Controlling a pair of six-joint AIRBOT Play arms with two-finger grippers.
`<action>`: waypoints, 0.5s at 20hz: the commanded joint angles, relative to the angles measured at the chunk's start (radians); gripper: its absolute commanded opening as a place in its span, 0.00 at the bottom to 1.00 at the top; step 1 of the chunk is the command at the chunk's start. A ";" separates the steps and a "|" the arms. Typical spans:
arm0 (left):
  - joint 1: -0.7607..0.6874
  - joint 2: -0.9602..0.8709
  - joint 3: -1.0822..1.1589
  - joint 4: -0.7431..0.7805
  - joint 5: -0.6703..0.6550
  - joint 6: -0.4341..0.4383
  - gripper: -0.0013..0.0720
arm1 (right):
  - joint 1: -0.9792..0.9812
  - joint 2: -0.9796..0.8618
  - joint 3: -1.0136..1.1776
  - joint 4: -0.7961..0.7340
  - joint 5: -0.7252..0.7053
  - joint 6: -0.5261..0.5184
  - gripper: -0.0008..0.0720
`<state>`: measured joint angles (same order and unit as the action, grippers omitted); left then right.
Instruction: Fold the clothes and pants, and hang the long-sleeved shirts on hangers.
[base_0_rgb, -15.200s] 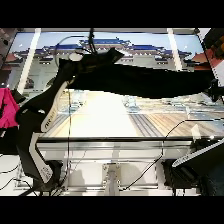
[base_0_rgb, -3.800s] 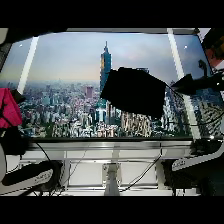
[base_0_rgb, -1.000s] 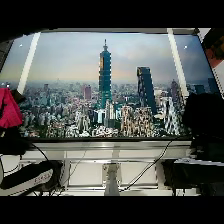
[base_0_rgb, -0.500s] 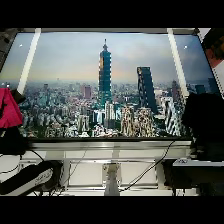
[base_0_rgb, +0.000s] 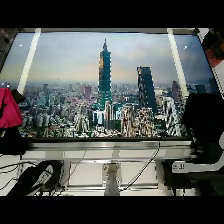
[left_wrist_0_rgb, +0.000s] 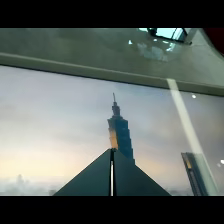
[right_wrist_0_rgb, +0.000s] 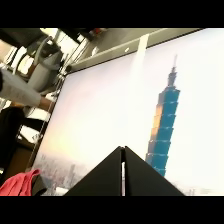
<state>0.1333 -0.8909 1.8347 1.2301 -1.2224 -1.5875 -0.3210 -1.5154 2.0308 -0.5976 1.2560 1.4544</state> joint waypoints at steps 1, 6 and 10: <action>0.018 0.067 0.000 -0.003 -0.071 0.001 0.03 | 0.103 0.001 0.011 -0.008 -0.003 0.036 0.03; 0.018 0.120 0.000 -0.004 -0.093 0.001 0.03 | 0.141 0.001 0.011 -0.008 -0.003 0.036 0.04; 0.018 0.129 0.000 -0.003 -0.093 0.001 0.03 | 0.141 0.001 0.011 -0.009 -0.003 0.036 0.04</action>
<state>0.1505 -0.7746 1.8347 1.2263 -1.3106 -1.5871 -0.1871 -1.5150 2.0403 -0.6056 1.2537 1.4891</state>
